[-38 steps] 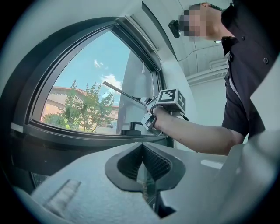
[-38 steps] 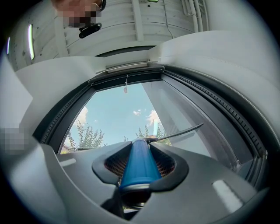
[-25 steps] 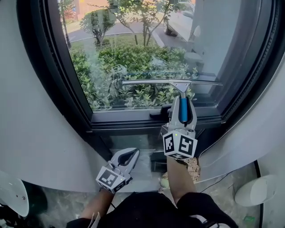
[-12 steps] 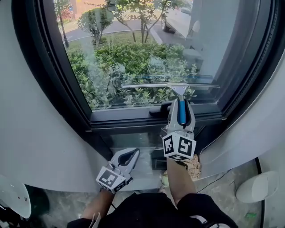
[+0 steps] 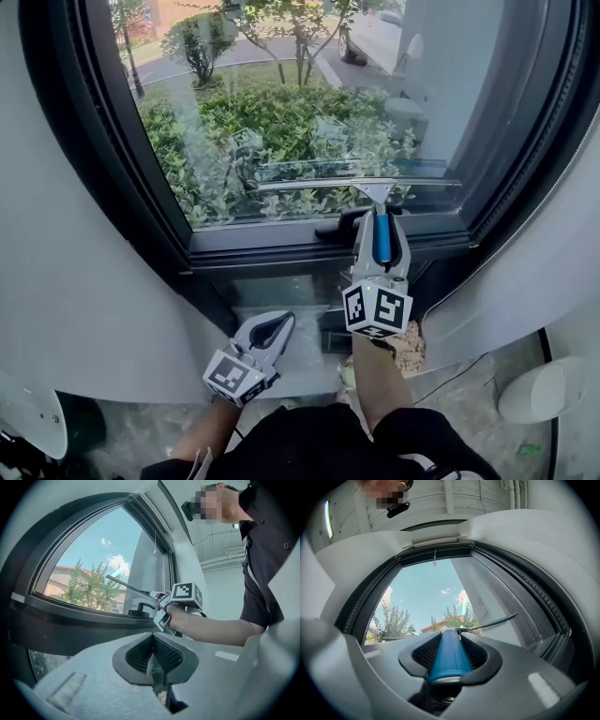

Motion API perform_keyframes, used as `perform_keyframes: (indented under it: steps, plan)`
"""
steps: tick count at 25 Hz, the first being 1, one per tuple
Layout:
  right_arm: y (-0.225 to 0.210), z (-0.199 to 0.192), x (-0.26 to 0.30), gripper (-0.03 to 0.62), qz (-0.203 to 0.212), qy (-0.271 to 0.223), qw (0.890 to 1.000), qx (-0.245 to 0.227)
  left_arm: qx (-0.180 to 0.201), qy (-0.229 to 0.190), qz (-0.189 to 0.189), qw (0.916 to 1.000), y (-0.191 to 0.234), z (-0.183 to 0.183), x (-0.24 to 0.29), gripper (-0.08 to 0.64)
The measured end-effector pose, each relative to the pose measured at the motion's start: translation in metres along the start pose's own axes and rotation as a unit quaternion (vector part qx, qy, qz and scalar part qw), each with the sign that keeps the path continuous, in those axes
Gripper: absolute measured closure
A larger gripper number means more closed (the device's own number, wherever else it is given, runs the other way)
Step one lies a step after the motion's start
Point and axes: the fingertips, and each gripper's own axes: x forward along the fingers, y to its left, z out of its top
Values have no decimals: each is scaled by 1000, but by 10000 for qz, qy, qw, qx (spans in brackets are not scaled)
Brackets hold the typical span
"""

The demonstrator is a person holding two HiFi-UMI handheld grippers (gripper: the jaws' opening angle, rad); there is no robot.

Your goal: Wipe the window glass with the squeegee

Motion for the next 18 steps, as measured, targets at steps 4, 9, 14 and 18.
perform_keyframes:
  steps: [4,9,14,18]
  plan:
    - [-2,-5,-3,459,-17,50,10000,-18,10,3,-41,10000,-2,1,-1,558]
    - [-3,-13,-6,459,-54,132,9999,-15,31,-66,-173,9998,-3,-5,-3,558]
    - [-3,-18,-9,459,-72,211,9997,-32,-33,-13,-172,9998,-2,-10,-7,558]
    - [-4,-22,-11,459,-65,291,9995,-51,-10,-72,-169,9998,-3,-17,-10,558]
